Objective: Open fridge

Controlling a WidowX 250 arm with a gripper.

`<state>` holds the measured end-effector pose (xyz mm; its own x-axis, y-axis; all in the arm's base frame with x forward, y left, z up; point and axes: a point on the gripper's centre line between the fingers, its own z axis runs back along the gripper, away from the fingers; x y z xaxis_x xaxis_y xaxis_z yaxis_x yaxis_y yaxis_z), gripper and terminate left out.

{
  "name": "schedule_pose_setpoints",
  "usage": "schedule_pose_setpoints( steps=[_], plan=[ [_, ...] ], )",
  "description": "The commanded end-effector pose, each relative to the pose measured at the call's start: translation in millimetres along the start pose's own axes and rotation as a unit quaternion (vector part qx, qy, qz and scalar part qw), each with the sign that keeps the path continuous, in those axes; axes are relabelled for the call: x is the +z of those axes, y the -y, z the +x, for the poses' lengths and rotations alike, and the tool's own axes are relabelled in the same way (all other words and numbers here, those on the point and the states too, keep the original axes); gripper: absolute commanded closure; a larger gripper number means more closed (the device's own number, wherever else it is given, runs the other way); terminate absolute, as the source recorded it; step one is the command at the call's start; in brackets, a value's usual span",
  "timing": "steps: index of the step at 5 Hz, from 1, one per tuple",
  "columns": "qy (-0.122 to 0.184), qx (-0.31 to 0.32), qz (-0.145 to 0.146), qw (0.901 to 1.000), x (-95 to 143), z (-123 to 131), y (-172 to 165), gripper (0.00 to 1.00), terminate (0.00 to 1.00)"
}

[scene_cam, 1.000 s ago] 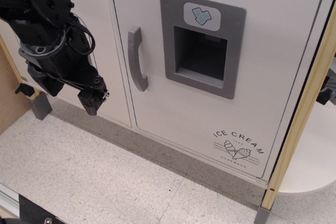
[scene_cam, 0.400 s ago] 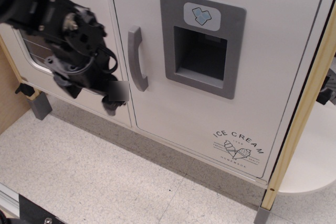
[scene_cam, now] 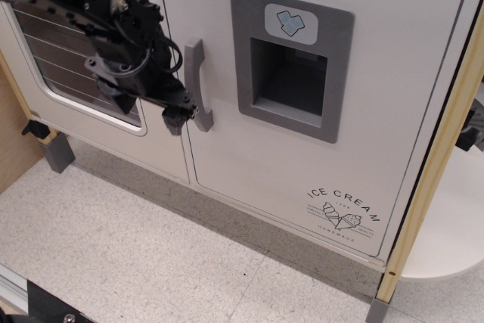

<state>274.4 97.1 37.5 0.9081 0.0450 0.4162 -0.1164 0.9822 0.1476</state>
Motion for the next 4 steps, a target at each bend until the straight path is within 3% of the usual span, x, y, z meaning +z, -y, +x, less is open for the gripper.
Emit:
schedule_pose_setpoints(
  steps=[1, 3, 4],
  plan=[
    [0.045, 0.025, 0.024, 0.9984, -11, 51, -19, 0.00, 0.00],
    [0.064, -0.010, 0.006, 0.9979, -25, 62, -12, 0.00, 0.00],
    [0.074, -0.005, 0.005, 0.9972, -26, 65, -9, 1.00, 0.00]
  ],
)
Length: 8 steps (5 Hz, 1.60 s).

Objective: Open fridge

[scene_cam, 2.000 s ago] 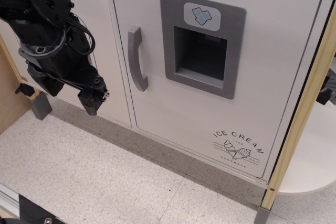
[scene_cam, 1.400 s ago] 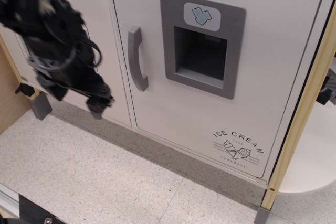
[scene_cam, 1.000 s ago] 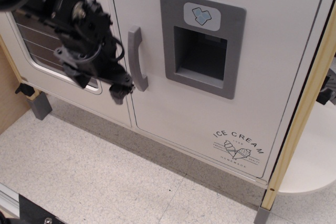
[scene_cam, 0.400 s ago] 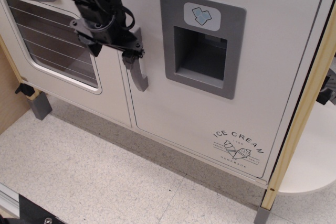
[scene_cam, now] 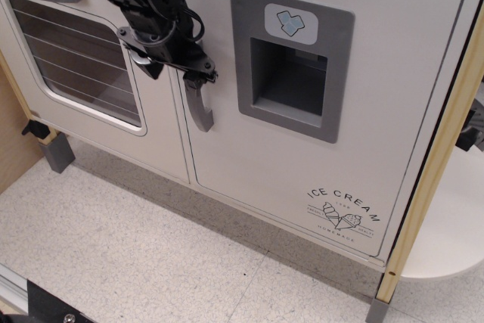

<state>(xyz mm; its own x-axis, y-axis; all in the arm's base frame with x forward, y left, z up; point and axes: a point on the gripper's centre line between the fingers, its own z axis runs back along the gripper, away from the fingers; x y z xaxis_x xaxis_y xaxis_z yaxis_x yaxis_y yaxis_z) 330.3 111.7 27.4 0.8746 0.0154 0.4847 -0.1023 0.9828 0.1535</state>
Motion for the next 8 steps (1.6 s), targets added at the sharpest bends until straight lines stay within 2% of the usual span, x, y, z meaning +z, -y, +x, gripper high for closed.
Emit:
schedule_pose_setpoints(
  steps=[1, 2, 3, 6, 7, 8],
  plan=[
    [0.035, 0.002, -0.003, 0.9994, 7, 20, -1, 1.00, 0.00],
    [0.049, -0.006, -0.003, 0.9988, 6, 18, 4, 1.00, 0.00],
    [0.044, -0.010, -0.009, 0.9989, 12, 12, 2, 1.00, 0.00],
    [0.041, -0.058, -0.022, 0.9972, 48, -37, 0, 1.00, 0.00],
    [0.027, -0.061, -0.024, 0.9975, 66, -54, 0, 0.00, 0.00],
    [-0.013, -0.060, -0.033, 0.9975, 80, -70, -15, 0.00, 0.00]
  ],
)
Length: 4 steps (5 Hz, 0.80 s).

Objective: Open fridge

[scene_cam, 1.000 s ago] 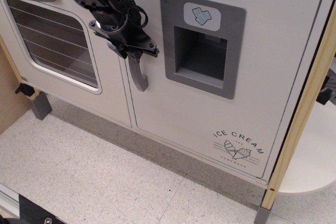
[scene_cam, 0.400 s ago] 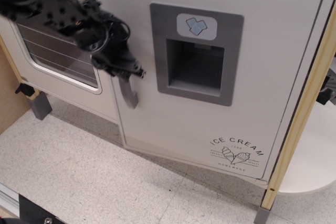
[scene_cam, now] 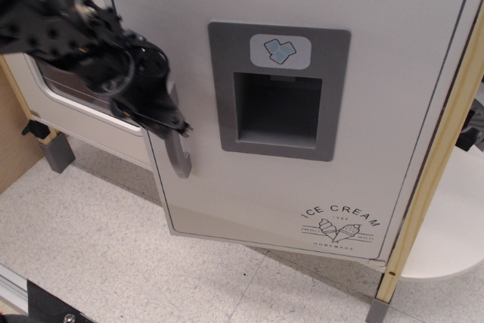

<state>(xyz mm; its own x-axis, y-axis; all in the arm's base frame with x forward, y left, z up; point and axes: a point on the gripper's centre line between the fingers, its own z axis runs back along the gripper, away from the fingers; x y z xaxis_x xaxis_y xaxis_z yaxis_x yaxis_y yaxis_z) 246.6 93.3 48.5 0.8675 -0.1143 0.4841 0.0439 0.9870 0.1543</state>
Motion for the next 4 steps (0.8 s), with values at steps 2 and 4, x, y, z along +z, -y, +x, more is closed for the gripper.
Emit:
schedule_pose_setpoints(
  steps=[2, 4],
  plan=[
    [-0.083, 0.127, 0.094, 0.9840, 27, 1, -73, 0.00, 0.00],
    [-0.089, 0.339, 0.171, 0.9210, 30, 41, -124, 0.00, 0.00]
  ],
)
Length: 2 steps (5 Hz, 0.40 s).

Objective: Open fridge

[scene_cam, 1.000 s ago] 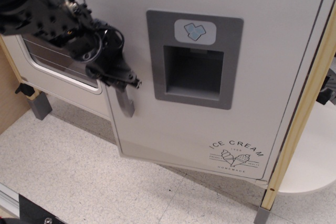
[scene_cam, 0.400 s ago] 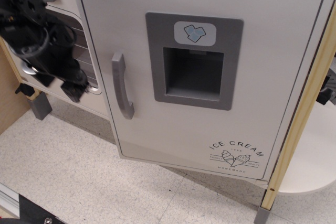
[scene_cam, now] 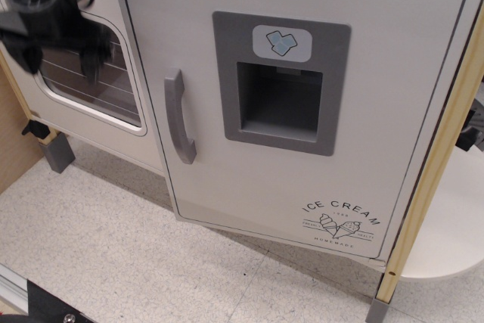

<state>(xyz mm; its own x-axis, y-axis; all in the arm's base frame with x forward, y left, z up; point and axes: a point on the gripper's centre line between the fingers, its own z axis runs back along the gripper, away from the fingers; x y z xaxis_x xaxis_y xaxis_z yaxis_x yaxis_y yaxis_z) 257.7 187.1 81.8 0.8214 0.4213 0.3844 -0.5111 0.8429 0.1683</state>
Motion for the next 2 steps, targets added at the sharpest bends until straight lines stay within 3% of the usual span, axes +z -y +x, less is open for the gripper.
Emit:
schedule_pose_setpoints(
  steps=[1, 2],
  plan=[
    [-0.035, 0.128, -0.032, 0.9906, 26.8, 51.5, -27.2, 0.00, 0.00],
    [-0.055, 0.140, -0.058, 0.9870, 34.3, 58.4, -25.9, 0.00, 0.00]
  ],
)
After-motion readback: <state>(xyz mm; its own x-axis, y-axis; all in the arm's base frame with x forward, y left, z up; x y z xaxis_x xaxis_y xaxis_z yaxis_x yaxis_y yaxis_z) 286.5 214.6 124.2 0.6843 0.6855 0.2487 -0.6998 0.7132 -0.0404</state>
